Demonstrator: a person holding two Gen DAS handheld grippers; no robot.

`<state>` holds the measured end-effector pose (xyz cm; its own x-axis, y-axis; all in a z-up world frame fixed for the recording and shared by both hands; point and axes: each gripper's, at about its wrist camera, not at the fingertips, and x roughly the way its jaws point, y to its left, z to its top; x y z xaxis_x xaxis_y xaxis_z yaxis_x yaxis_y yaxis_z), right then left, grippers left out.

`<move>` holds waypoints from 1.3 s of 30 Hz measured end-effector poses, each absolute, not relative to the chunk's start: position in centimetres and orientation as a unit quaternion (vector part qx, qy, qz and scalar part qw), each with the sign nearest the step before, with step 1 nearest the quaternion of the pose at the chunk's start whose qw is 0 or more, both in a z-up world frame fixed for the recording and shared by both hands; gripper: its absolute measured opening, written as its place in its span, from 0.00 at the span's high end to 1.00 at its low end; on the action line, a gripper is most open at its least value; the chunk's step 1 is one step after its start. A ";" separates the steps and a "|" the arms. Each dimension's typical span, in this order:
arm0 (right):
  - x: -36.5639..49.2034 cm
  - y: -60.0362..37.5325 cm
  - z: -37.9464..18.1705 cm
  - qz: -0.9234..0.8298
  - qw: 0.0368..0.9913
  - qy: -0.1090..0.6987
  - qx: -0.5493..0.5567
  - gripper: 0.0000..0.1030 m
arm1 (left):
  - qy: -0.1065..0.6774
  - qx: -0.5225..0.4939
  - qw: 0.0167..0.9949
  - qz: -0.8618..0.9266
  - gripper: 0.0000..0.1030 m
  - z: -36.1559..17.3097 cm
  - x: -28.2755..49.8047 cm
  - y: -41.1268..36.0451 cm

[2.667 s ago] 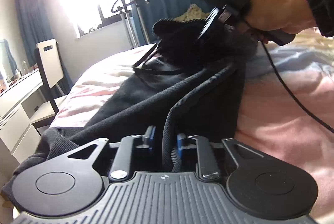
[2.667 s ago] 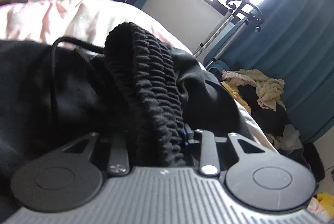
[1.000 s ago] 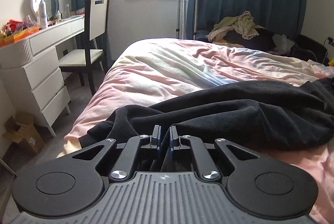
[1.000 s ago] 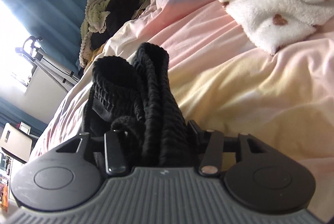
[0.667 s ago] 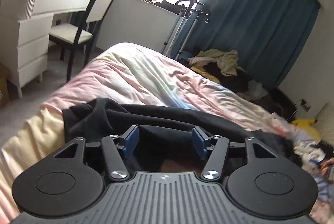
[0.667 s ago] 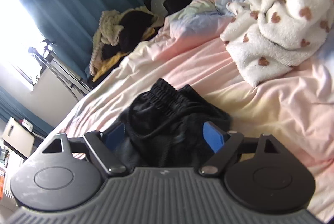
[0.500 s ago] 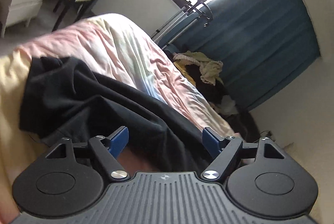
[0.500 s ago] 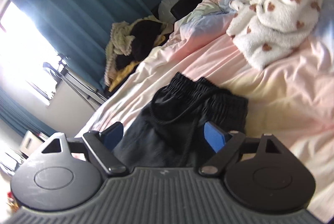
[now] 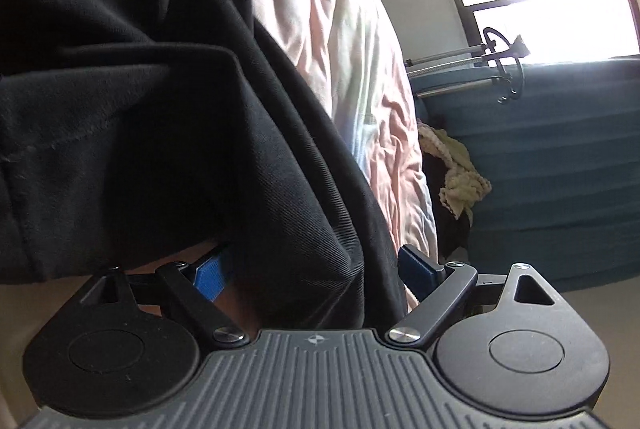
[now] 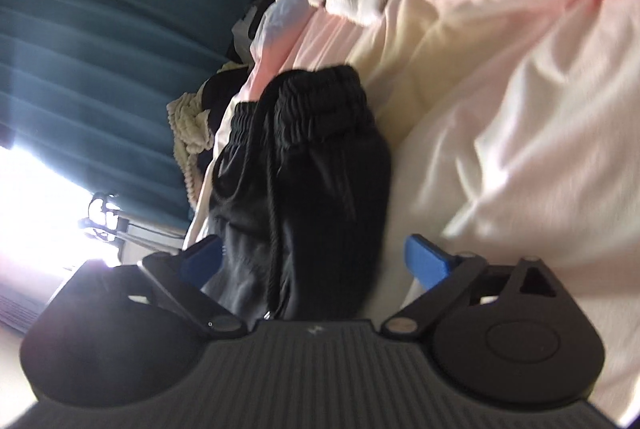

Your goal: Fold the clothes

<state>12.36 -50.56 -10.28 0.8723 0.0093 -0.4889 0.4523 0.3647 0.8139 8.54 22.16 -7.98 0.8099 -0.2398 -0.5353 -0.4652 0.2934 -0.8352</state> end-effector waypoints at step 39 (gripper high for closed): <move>14.5 -52.6 -10.8 -0.162 0.835 0.083 0.519 0.88 | 0.158 -0.291 0.941 -0.064 0.87 3.8 15.3 19.5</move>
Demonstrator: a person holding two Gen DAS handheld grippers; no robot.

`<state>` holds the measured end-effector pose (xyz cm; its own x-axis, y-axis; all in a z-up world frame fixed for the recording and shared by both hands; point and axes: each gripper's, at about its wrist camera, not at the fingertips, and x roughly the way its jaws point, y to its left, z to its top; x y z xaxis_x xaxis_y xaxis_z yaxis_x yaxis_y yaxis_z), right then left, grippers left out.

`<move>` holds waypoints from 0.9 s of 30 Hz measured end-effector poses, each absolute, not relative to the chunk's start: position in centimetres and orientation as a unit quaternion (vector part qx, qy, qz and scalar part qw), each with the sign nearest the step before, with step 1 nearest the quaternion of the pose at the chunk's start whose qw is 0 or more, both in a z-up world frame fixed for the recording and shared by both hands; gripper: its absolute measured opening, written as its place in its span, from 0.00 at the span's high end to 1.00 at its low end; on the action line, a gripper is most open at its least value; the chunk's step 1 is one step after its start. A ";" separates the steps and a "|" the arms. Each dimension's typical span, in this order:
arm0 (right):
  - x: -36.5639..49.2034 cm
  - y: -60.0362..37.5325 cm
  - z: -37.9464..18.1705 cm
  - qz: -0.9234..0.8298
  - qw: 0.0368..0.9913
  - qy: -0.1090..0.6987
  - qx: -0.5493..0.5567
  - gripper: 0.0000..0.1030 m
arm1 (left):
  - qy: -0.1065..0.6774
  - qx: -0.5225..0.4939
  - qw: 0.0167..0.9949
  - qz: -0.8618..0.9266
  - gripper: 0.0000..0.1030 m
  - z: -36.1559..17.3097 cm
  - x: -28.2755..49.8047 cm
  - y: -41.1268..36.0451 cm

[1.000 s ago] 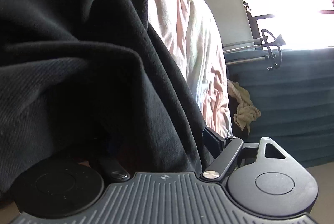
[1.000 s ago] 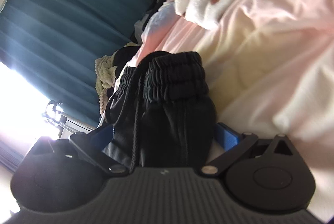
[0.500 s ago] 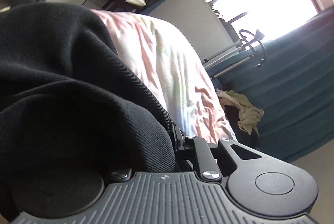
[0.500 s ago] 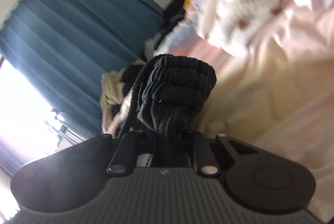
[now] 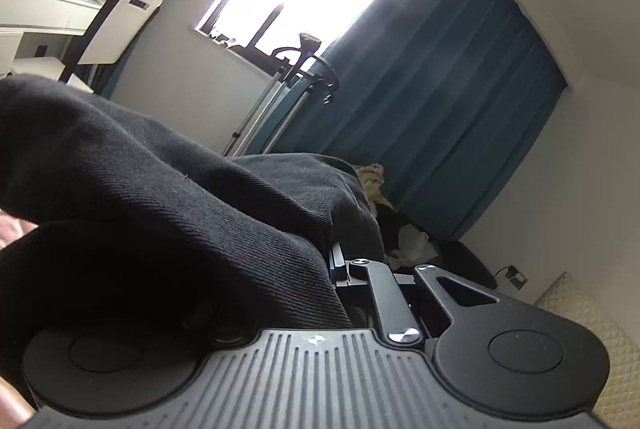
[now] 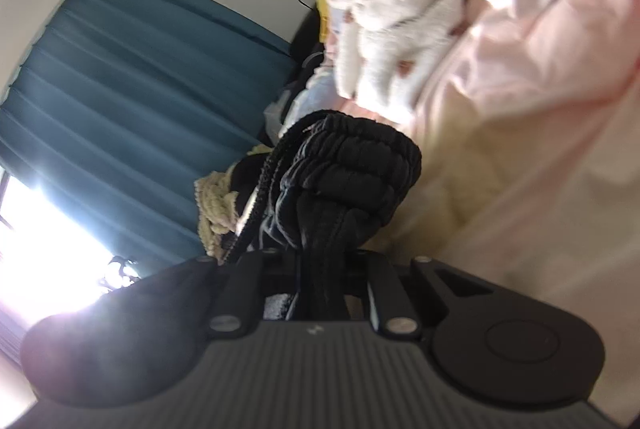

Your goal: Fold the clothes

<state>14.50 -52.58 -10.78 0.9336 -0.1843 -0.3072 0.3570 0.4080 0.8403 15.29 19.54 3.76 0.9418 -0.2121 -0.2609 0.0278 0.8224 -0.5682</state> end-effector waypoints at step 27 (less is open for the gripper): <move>5.9 -45.9 -3.2 -0.117 0.889 0.161 0.413 0.55 | 0.220 -0.536 0.815 -0.014 0.17 -4.1 3.4 25.0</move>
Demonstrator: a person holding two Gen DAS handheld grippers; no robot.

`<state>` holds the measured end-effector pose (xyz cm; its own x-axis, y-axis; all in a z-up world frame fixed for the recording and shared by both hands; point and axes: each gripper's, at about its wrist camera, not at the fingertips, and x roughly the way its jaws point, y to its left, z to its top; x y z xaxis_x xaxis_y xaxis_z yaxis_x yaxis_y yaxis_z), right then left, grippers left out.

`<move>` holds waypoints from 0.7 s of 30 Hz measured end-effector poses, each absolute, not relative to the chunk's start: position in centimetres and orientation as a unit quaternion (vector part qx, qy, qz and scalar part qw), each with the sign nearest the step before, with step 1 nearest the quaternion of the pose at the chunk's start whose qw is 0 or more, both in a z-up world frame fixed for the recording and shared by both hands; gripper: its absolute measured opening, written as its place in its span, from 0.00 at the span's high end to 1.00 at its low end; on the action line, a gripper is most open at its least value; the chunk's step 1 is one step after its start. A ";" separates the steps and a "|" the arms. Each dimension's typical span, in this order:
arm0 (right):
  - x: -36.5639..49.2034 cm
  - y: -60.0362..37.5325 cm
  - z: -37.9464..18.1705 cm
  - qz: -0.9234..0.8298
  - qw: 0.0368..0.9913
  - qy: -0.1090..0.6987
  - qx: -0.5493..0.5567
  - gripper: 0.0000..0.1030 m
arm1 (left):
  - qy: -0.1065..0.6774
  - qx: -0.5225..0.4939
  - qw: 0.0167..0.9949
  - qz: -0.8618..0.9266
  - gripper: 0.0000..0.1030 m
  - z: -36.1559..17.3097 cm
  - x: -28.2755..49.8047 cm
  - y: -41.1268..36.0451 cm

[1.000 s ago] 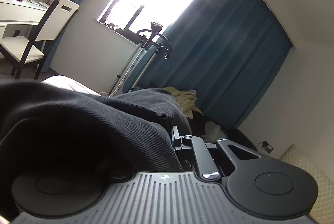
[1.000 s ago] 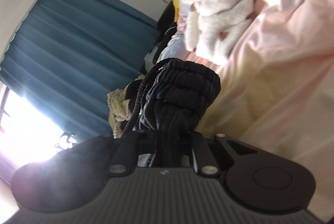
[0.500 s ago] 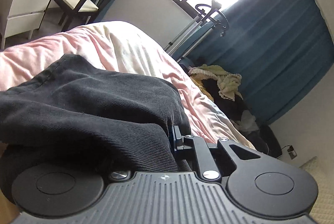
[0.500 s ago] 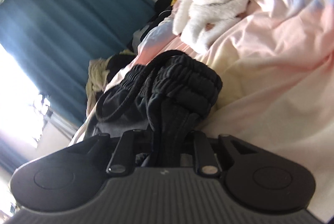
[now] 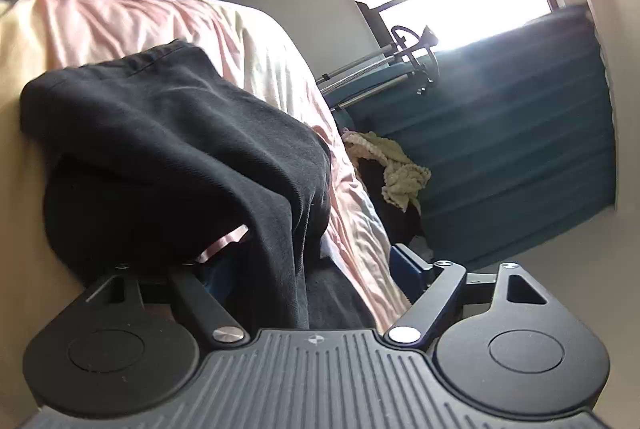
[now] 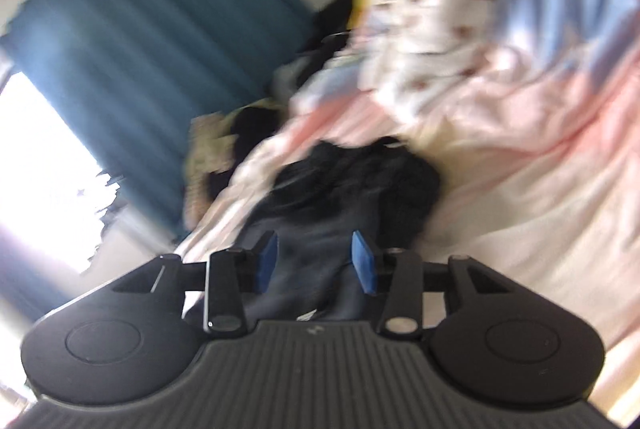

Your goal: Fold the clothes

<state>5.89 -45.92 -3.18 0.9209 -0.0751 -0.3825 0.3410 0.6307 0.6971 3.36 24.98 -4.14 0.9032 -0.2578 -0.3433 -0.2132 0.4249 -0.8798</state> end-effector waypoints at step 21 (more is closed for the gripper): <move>9.4 -28.5 -11.8 0.172 0.703 0.372 0.581 0.16 | 0.145 -0.765 0.628 0.021 0.11 -12.7 5.7 31.9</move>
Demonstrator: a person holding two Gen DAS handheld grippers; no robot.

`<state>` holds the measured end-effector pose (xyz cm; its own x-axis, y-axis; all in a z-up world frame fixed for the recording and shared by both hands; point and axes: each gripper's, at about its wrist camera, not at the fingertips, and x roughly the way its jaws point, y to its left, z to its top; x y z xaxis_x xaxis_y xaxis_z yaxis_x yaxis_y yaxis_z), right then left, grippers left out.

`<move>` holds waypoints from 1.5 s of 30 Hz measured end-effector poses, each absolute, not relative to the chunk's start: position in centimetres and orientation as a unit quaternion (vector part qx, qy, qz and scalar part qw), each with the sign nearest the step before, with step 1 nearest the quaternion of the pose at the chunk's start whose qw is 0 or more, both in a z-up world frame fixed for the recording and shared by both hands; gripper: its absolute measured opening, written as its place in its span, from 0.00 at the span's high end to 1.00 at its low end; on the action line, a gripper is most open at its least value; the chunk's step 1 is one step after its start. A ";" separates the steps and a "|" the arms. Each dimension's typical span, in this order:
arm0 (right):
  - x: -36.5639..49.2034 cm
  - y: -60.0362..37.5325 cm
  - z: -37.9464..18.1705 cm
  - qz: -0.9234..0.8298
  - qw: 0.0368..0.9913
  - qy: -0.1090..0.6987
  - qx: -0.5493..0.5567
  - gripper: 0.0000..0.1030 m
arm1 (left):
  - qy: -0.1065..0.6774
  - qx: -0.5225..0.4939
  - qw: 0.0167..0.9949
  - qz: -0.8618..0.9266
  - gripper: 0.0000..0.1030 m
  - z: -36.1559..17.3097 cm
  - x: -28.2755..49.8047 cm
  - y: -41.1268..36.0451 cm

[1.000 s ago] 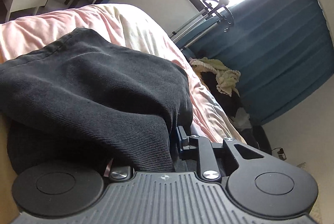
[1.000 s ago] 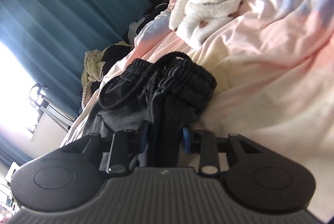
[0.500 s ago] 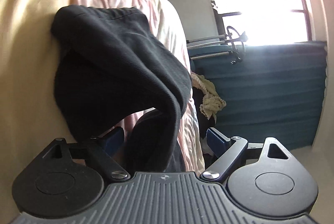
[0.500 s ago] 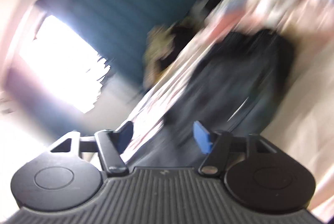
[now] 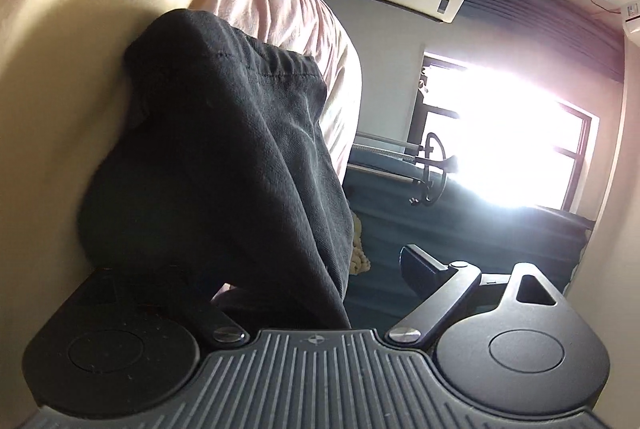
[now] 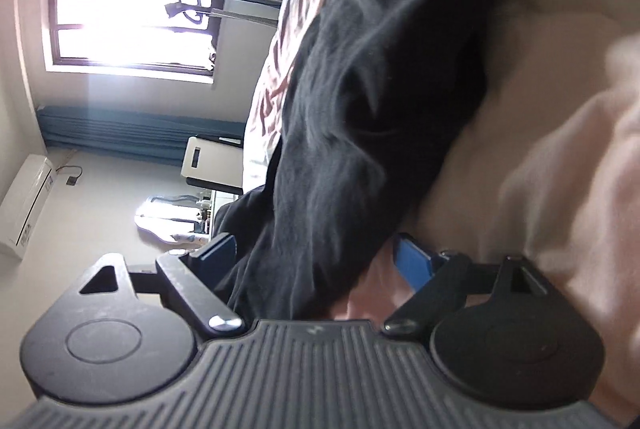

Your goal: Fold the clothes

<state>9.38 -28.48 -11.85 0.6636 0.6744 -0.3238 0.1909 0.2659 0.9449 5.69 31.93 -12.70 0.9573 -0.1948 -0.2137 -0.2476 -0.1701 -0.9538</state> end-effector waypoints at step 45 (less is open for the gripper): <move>11.1 -24.8 -9.3 0.118 0.851 0.368 0.354 0.81 | 0.267 -0.309 0.912 0.039 0.50 -4.2 -2.9 34.5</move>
